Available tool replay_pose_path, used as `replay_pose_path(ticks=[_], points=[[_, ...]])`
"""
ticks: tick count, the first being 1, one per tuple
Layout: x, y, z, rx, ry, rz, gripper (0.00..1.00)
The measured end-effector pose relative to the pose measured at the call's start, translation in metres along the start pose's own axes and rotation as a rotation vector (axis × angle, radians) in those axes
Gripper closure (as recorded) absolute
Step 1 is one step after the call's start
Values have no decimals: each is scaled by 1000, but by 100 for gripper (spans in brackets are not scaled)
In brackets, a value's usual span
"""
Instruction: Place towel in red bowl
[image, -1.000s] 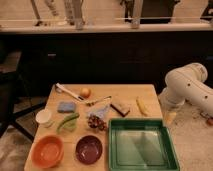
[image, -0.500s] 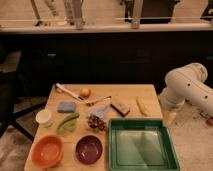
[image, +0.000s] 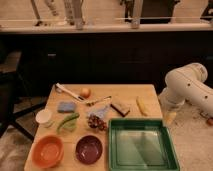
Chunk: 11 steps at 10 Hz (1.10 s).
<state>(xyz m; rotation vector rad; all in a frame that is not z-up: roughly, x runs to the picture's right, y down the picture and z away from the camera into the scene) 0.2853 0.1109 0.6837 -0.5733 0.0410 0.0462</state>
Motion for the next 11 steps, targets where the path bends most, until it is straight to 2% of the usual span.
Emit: replay_pose_path(ticks=[2,3,4,7,8,10,11], points=[[0,0,0,0,-1,-7,20],[-2,2,1,-5,-2,-35,20],[-12,4,3,-19,-8,-127,20],[-49,13,8,-60,-40,-462,20],[-66,18,10,-77,-60,-604,20],[-95,25,13,-99,-99,-807,20],[-107,28,14,-106,-115,-878,20]])
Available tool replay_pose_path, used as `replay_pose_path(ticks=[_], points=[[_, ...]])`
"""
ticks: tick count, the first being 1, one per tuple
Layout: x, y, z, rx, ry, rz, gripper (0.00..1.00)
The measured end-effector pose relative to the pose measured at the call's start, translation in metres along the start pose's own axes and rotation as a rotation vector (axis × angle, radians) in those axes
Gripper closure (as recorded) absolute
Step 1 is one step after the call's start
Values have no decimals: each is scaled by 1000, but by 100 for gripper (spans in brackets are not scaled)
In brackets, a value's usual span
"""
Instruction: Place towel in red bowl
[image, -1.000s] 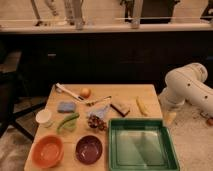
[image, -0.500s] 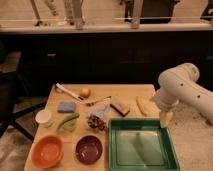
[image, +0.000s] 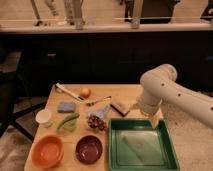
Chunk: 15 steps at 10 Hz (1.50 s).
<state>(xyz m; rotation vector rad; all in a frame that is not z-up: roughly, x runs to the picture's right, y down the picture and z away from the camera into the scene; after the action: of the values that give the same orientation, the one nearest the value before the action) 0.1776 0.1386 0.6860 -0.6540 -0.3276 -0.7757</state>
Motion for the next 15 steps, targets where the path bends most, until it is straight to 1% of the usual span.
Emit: replay_pose_path(ticks=[1,2,5,6,7,8,9,11,13,14,15], points=[[-5,-2,2,-6,-8,-46,20],[-7,-4,2,-6,-10,-63,20],[-7,-2,3,-6,-14,-59,20],[-8,0,3,2,-21,-51,20],[-6,6,8,29,-44,-42,20],[-5,3,12,39,-55,-46,20],[-3,-9,16,50,-69,-60,20],[-3,-42,26,64,-85,-100,20],[-5,-60,35,77,-96,-136,20],[-7,-71,39,101,-98,-155,20],[-7,-77,41,124,-97,-160,20]])
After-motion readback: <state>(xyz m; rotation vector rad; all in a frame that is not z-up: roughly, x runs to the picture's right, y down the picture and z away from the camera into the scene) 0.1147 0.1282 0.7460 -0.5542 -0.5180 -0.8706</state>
